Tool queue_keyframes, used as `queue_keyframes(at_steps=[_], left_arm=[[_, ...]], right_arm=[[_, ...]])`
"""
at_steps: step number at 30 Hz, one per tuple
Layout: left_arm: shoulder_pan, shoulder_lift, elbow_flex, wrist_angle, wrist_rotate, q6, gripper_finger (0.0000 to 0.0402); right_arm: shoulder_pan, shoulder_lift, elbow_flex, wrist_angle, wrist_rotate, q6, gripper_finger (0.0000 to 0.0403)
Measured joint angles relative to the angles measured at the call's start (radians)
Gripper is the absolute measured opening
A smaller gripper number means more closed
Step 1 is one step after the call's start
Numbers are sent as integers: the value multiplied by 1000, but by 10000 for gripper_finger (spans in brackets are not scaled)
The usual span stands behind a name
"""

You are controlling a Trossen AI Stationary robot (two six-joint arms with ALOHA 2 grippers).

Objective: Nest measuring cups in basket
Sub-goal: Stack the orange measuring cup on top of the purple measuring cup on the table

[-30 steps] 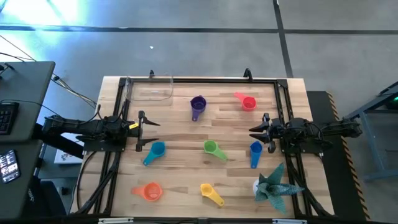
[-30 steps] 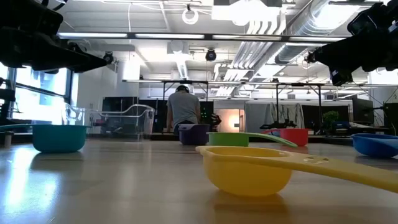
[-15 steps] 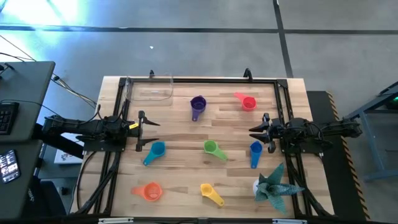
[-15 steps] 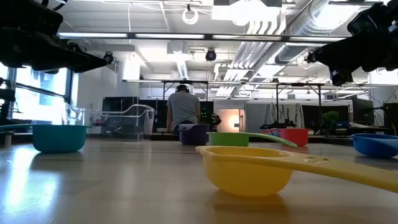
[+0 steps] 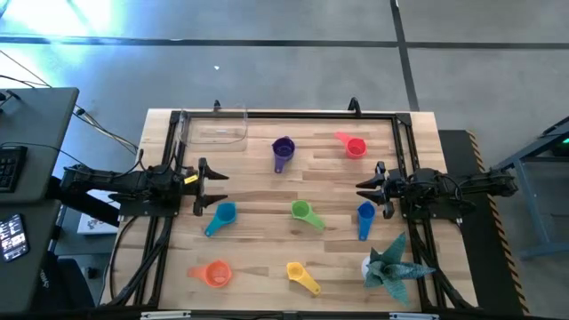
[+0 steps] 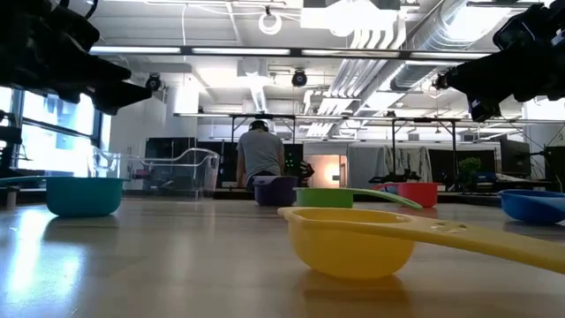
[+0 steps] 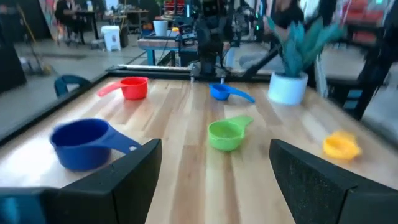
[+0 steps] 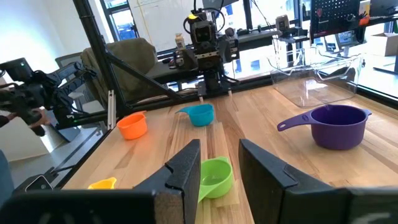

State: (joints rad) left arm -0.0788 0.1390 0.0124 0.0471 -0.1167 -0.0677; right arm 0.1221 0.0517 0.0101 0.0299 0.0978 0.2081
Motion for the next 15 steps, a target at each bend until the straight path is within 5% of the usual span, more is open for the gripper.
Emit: queue_keyframes(at_steps=[15], left_arm=[[0,0,0,275,-14,-377,286]], right_arm=[[0,0,0,0,0,0,101]])
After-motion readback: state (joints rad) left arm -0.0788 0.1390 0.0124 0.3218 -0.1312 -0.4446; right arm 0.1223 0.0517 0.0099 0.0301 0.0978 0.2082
